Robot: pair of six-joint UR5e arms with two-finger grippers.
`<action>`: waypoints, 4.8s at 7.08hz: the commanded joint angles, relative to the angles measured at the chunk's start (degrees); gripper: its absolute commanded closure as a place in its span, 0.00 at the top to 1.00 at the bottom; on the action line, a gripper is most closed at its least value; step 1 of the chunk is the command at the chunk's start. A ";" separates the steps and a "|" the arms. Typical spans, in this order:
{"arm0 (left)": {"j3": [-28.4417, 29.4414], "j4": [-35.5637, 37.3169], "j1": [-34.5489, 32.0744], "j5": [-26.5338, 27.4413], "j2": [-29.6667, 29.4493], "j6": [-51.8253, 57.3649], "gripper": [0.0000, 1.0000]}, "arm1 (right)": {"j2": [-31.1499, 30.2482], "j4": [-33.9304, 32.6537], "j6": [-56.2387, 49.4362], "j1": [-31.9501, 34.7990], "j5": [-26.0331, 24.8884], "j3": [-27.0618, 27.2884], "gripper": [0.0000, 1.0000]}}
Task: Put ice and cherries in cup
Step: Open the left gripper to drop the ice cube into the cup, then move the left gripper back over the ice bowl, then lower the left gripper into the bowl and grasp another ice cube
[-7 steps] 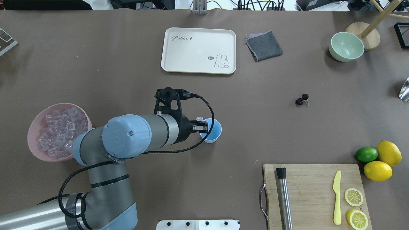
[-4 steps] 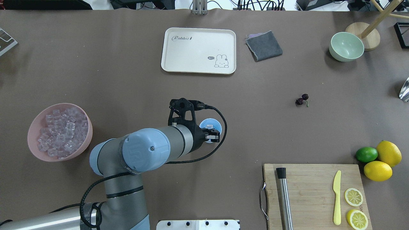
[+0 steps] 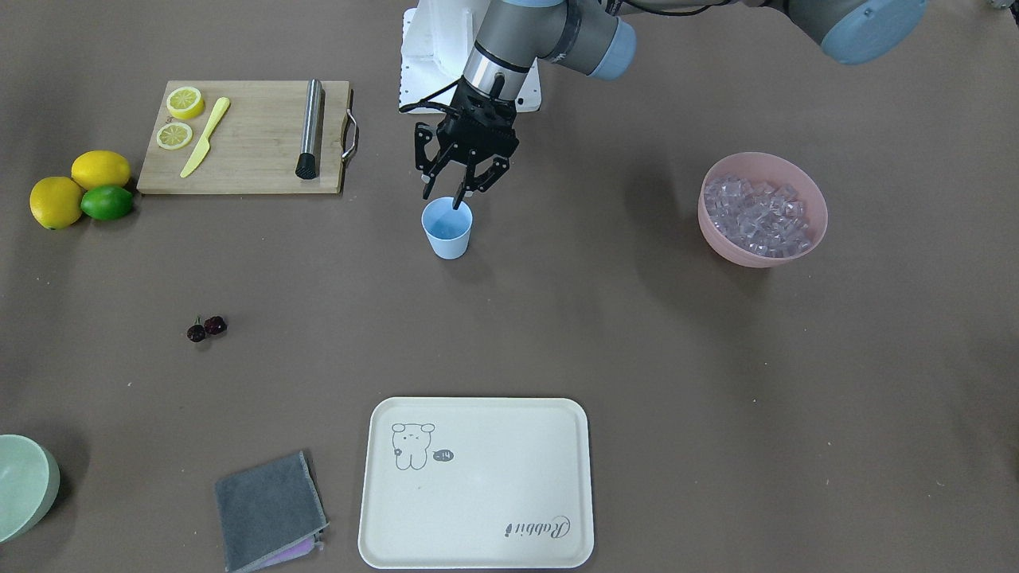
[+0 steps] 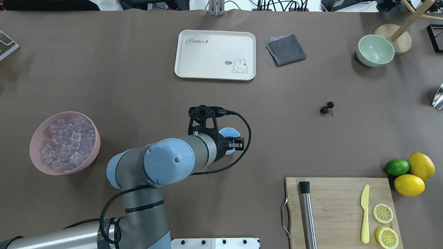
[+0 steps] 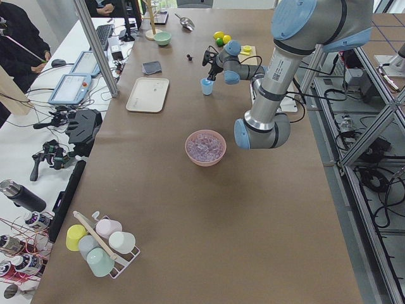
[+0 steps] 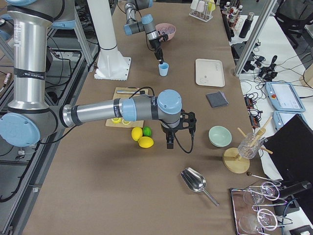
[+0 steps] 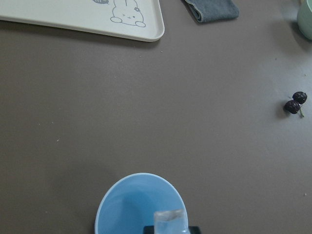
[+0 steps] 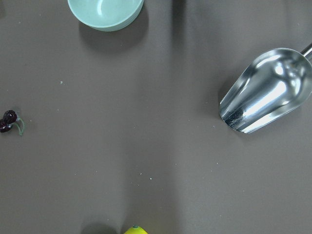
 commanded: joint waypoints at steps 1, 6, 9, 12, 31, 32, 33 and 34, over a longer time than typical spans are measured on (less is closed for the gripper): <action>-1.33 0.08 -0.08 0.13 0.18 -0.23 0.97 | 0.04 0.00 0.00 0.00 0.00 0.10 1.00; -18.90 16.75 -9.80 -10.73 6.32 8.09 0.97 | -0.49 0.00 -0.09 0.00 0.35 0.62 1.00; -25.94 18.19 -24.21 -26.01 21.22 12.70 0.97 | -1.54 0.00 -0.09 0.09 5.16 2.81 1.00; -28.07 17.84 -29.60 -27.02 32.34 12.70 0.97 | -1.72 -0.09 -0.09 0.00 5.80 4.22 1.00; -21.83 -4.56 -17.22 -17.45 48.95 -11.12 0.75 | 1.27 0.00 -0.09 -3.78 8.09 1.94 1.00; -22.09 -4.58 -17.14 -17.45 49.05 -11.12 0.75 | 1.44 0.00 -0.09 -3.78 8.00 1.94 1.00; -21.74 -4.40 -16.53 -17.45 49.05 -11.12 0.75 | 1.44 0.00 -0.17 -3.78 8.00 1.94 1.00; -21.74 -4.40 -16.35 -17.53 49.05 -11.12 0.75 | 1.44 0.09 -0.35 -3.78 8.00 2.03 1.00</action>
